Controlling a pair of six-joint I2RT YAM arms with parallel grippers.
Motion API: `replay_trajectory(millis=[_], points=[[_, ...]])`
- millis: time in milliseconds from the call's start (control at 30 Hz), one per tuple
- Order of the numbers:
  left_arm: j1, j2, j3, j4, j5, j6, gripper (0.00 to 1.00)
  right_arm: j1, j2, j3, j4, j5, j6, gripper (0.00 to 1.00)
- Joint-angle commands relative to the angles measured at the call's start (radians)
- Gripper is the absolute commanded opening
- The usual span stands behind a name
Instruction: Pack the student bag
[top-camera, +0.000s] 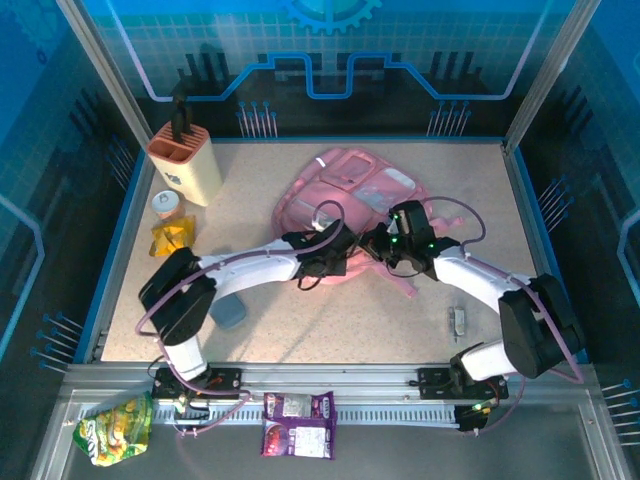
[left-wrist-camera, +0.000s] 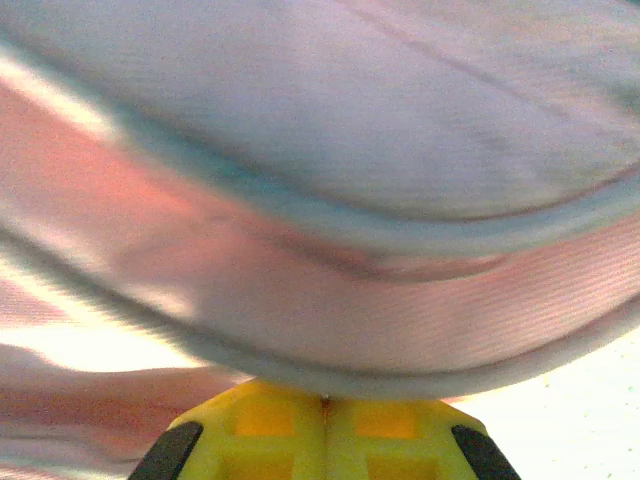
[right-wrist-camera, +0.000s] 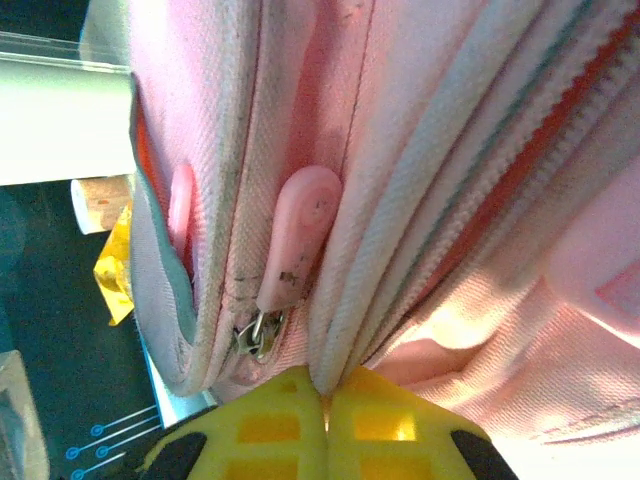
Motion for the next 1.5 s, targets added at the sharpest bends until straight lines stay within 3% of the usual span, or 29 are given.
replay_trajectory(millis=[0,200,400,533,633,733,867,1033,1233,1467], points=[[0.053,-0.113,-0.083,-0.038,-0.057,0.116,0.00,-0.076,-0.052,0.026,-0.055,-0.045,-0.061,0.00],[0.149,-0.164,-0.156,-0.008,0.004,0.228,0.00,-0.135,0.001,0.097,-0.116,-0.131,-0.141,0.00],[0.086,-0.174,-0.130,0.030,0.154,0.217,0.00,-0.194,0.161,0.277,-0.160,-0.197,-0.218,0.02],[0.010,-0.128,-0.067,0.068,0.179,0.152,0.00,-0.206,0.246,0.401,-0.237,-0.195,-0.251,0.32],[-0.003,-0.065,0.013,0.043,0.173,0.109,0.00,-0.197,0.224,0.394,-0.262,-0.185,-0.256,0.54],[-0.009,-0.029,0.057,0.042,0.172,0.085,0.00,-0.189,0.146,0.308,-0.280,-0.171,-0.244,0.63],[-0.014,-0.019,0.071,0.058,0.188,0.084,0.00,-0.154,0.012,0.129,-0.194,-0.164,-0.156,0.63],[-0.014,-0.013,0.081,0.046,0.181,0.090,0.00,-0.082,-0.022,0.043,-0.068,-0.167,-0.028,0.63],[-0.016,-0.017,0.077,0.056,0.184,0.087,0.00,-0.033,0.068,0.048,0.008,-0.112,0.049,0.46],[-0.016,-0.018,0.081,0.039,0.215,0.121,0.00,-0.028,0.132,0.099,0.014,-0.081,0.010,0.16]])
